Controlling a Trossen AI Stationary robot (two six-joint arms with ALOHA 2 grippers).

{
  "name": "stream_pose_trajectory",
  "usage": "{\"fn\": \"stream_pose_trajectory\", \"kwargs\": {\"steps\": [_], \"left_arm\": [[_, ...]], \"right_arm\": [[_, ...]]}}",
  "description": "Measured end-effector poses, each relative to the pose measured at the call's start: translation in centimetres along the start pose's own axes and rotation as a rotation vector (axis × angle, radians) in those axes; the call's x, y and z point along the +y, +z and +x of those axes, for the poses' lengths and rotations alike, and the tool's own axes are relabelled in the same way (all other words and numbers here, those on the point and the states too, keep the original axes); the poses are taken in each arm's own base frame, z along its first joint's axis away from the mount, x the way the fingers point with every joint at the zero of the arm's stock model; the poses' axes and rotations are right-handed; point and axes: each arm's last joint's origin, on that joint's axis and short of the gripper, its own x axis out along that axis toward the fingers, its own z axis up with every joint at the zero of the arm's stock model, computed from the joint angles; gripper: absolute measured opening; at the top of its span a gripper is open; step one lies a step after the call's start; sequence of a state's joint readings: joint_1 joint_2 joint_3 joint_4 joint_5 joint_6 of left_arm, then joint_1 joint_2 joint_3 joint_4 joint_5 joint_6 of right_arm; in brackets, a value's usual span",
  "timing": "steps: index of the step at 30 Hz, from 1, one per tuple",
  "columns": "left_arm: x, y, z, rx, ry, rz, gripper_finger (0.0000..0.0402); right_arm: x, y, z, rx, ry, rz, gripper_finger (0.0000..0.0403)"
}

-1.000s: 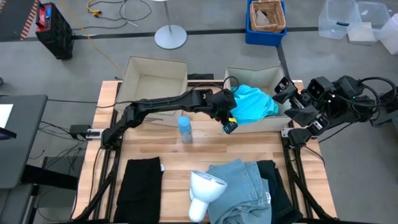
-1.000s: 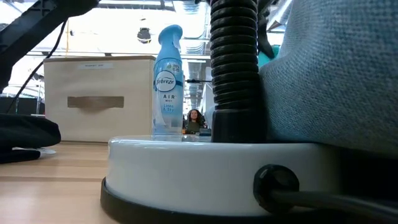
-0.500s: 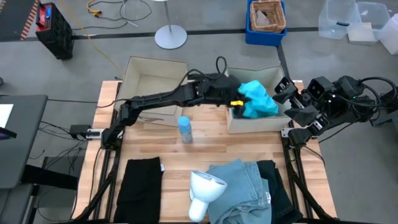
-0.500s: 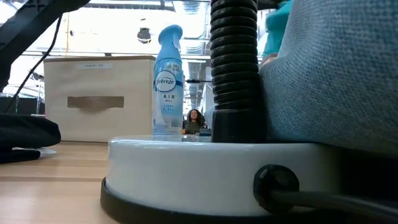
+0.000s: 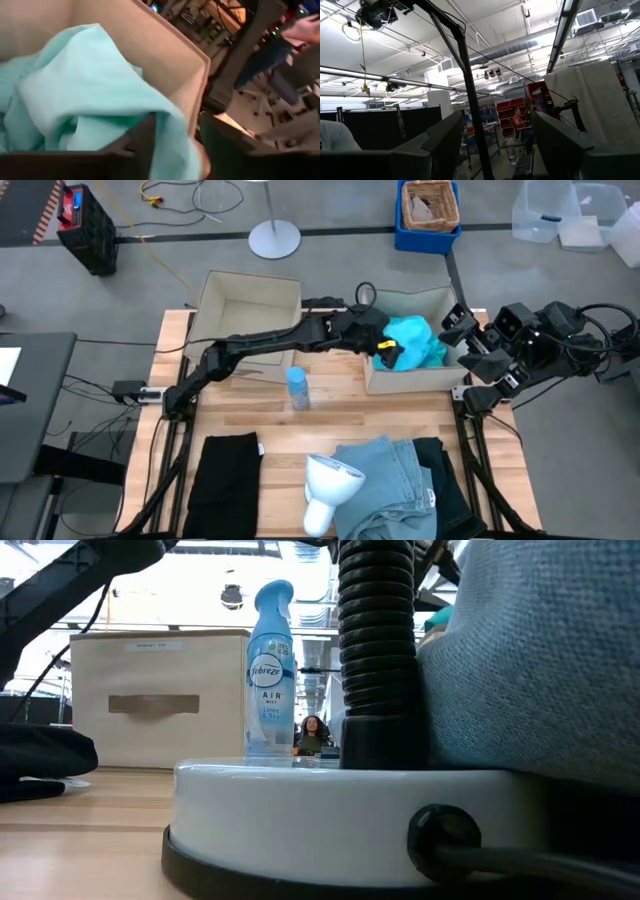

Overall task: Sort clothes
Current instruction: Put the blue shorts into the right laundry organizer, then put the blue pants into the right laundry organizer

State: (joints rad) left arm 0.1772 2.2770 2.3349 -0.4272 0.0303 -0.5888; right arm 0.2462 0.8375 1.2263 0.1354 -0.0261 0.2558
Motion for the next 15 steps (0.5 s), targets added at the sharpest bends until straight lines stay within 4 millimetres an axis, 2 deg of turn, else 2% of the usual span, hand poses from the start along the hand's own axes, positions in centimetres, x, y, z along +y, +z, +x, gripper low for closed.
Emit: {"fn": "stream_pose_trajectory", "kwargs": {"steps": [3,6,12,15], "left_arm": [[-0.4,0.3,-0.3,0.02,-0.042,-0.017,0.0214],[-0.9,1.0,-1.3,-0.001,-0.055,-0.024,0.0242],[-2.0,2.2,-3.6,-0.02,-0.065,0.041,0.0242],[-3.7,3.2,-5.9,-0.054,-0.106,0.111,0.0235]], "right_arm": [[0.0,0.0,0.0,0.001,0.0,0.0,0.026],[0.0,0.0,0.0,0.001,0.0,0.0,0.026],[0.0,-0.1,0.0,0.007,-0.002,0.006,0.026],[-0.1,-0.3,0.0,0.03,-0.008,0.008,0.026]]}}
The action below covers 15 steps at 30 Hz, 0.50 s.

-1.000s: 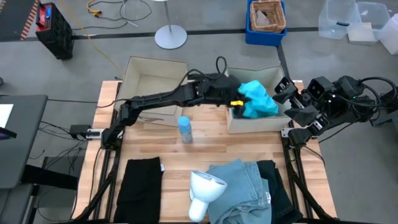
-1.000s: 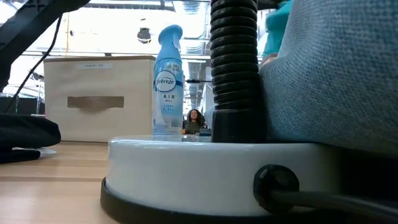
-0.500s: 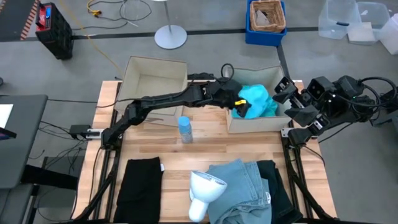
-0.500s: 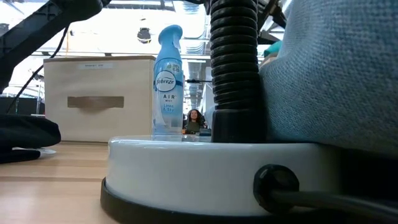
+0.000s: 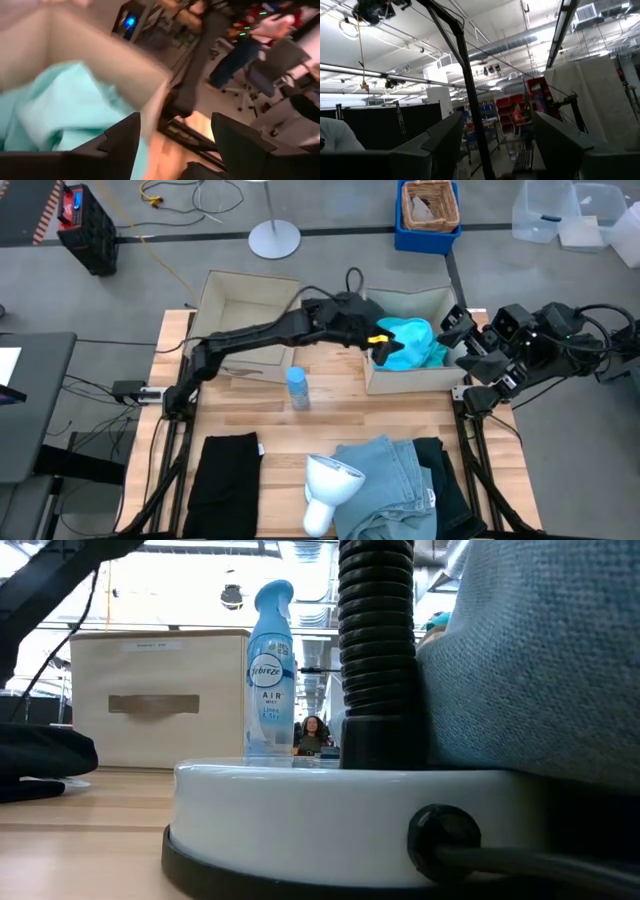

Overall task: Sort clothes
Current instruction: Put the blue pants into the right laundry organizer

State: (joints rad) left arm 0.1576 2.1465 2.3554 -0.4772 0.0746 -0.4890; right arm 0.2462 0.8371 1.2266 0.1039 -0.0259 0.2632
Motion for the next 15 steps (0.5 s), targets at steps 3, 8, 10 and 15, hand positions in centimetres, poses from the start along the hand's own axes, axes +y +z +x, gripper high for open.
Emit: {"fn": "stream_pose_trajectory", "kwargs": {"steps": [3,8,10,15], "left_arm": [[-1.8,1.5,-2.9,-0.033,-0.032,0.072,0.0227],[-4.2,3.2,-7.5,-0.057,-0.055,0.167,0.0212],[-5.0,3.8,-9.8,-0.072,-0.05,0.192,0.0207],[-5.7,4.0,-14.9,0.009,0.047,0.208,0.02]], "right_arm": [[-0.2,-0.5,0.0,0.052,-0.025,0.029,0.026],[-0.7,-2.2,-0.2,0.211,-0.123,0.117,0.026],[-1.1,-3.2,-0.1,0.278,-0.187,0.171,0.026],[-1.7,-5.3,0.3,0.401,-0.31,0.296,0.026]]}}
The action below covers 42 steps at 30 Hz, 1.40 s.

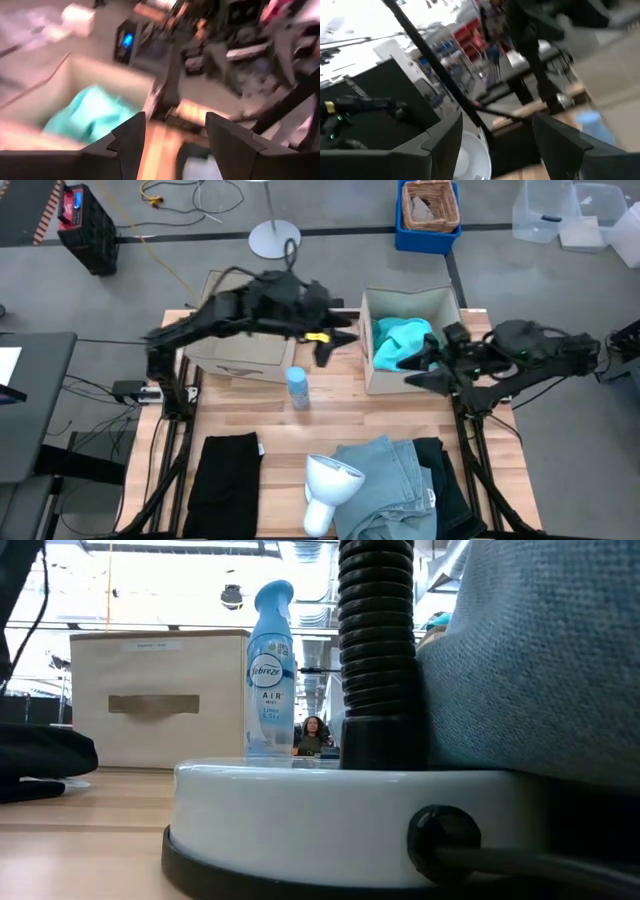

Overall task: Sort clothes
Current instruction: Put the blue pants into the right laundry organizer

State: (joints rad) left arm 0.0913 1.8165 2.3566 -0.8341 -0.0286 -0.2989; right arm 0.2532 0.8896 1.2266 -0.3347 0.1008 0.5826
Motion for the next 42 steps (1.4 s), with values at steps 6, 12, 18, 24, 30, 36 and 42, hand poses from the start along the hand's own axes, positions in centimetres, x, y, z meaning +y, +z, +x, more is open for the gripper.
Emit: {"fn": "stream_pose_trajectory", "kwargs": {"steps": [6,12,18,24,30,36,42], "left_arm": [[-0.4,-0.8,-5.1,0.116,0.139,0.023,0.0198],[-1.0,-1.4,-7.7,0.145,0.24,0.042,0.0198],[-1.5,-1.8,-7.8,0.169,0.234,0.047,0.0198],[-2.1,-2.4,-7.4,0.199,0.227,0.035,0.0198],[-3.0,-2.7,-7.5,0.202,0.205,0.038,0.0198],[-3.9,-3.0,-7.7,0.193,0.209,0.05,0.0198],[-4.5,-3.2,-7.8,0.185,0.21,0.06,0.0198]], "right_arm": [[0.4,-1.7,1.4,0.12,-0.01,0.042,0.026],[1.5,-2.5,3.5,0.181,0.009,0.033,0.026],[2.9,-5.9,4.8,0.442,0.071,-0.18,0.026],[2.1,-9.7,5.3,0.734,-0.098,-0.139,0.026],[1.2,-13.4,6.4,0.954,-0.3,-0.1,0.026],[0.3,-16.3,8.3,1.056,-0.451,-0.075,0.0261],[-1.2,-18.5,10.5,1.1,-0.574,-0.039,0.0261]]}}
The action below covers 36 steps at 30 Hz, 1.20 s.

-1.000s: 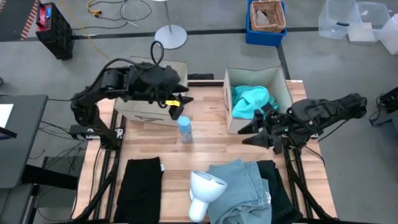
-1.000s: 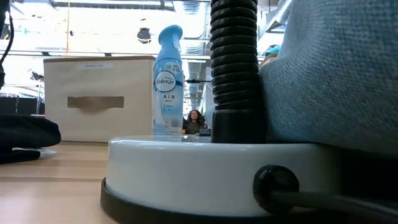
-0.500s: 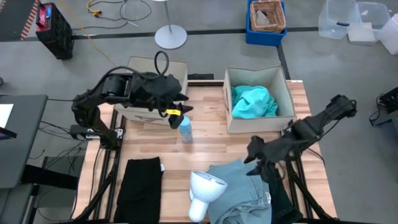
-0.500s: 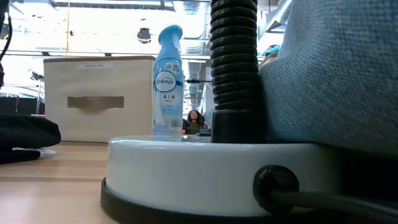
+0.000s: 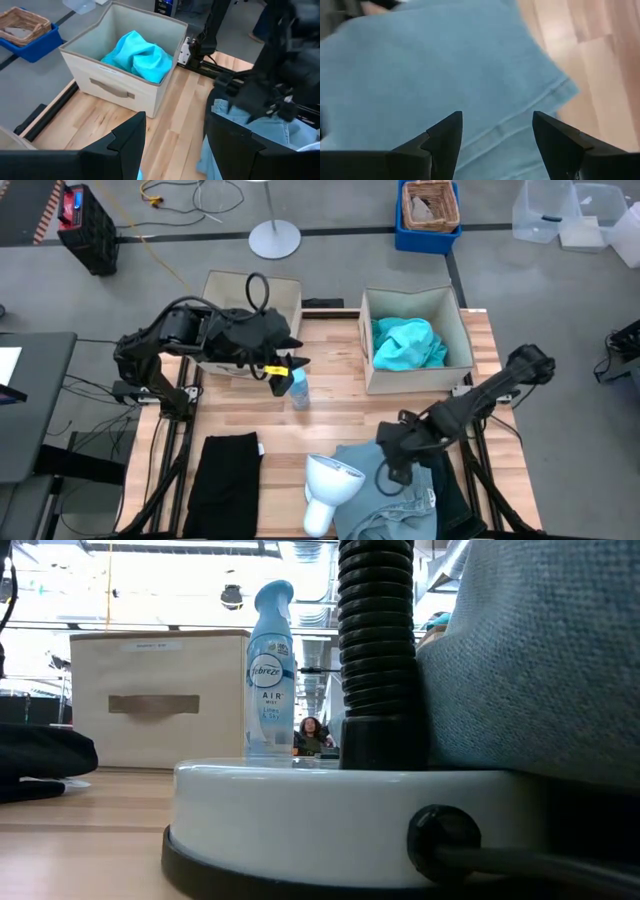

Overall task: Sort clothes
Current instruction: Put the blue pants into the right laundry organizer

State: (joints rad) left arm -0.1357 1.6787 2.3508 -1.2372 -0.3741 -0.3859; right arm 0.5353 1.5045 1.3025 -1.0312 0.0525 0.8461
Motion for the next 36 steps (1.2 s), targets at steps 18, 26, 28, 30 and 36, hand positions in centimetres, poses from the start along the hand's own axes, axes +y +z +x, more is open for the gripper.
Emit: {"fn": "stream_pose_trajectory", "kwargs": {"steps": [18,26,28,30,36], "left_arm": [[-1.4,-0.3,-0.6,-0.031,-0.016,0.016,0.0198],[-1.4,-0.2,-0.6,-0.039,-0.014,0.013,0.0198],[-1.4,-0.2,-0.6,-0.046,-0.016,0.011,0.0198],[-1.5,-0.1,-0.6,-0.055,-0.018,0.011,0.0198],[-1.5,0.2,-0.6,-0.085,-0.005,0.004,0.0198]], "right_arm": [[-2.7,-1.1,5.7,0.026,-0.051,0.106,0.0354],[-3.6,-2.7,8.3,0.018,-0.01,0.101,0.0356],[-3.8,-3.0,8.9,0.014,0.005,0.101,0.0348],[-3.9,-3.2,9.4,0.004,0.026,0.094,0.0339],[-4.4,-3.4,9.9,0.036,0.052,0.114,0.0296]]}}
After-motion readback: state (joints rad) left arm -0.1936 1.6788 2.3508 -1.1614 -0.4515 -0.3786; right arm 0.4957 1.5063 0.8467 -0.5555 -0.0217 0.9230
